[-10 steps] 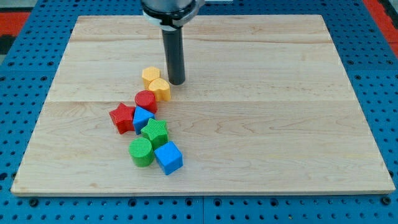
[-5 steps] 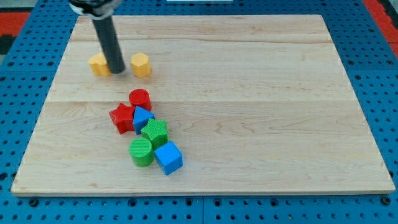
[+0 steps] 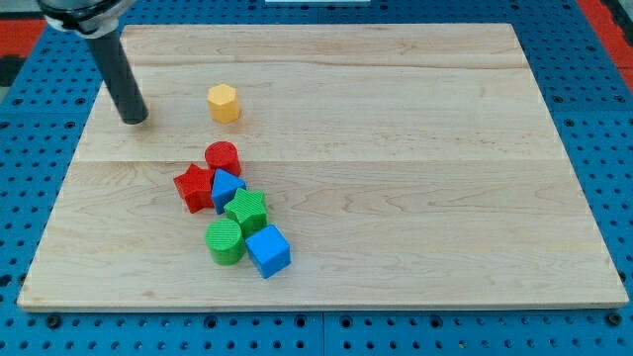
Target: Move the yellow heart towards top left side of the board
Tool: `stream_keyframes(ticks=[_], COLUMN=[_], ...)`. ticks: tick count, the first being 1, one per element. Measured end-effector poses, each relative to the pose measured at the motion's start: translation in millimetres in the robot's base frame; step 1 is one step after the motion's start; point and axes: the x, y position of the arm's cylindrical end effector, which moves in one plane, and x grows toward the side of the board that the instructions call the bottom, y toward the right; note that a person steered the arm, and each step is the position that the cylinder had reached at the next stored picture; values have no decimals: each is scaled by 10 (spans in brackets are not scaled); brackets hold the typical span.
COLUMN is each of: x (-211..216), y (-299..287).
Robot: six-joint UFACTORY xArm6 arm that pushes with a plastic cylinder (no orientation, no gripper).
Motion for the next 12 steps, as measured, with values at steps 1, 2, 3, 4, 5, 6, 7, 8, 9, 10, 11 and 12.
stream_keyframes(ticks=[1,2,3,4,5,6,7,8,9,10,11,12], x=[-109,-261,-337,-285,-298,-483,-682,-763,-686,-672,-592,-788], y=[-302,-150,96,119,114,276,471,667,809,1027,1070,1070])
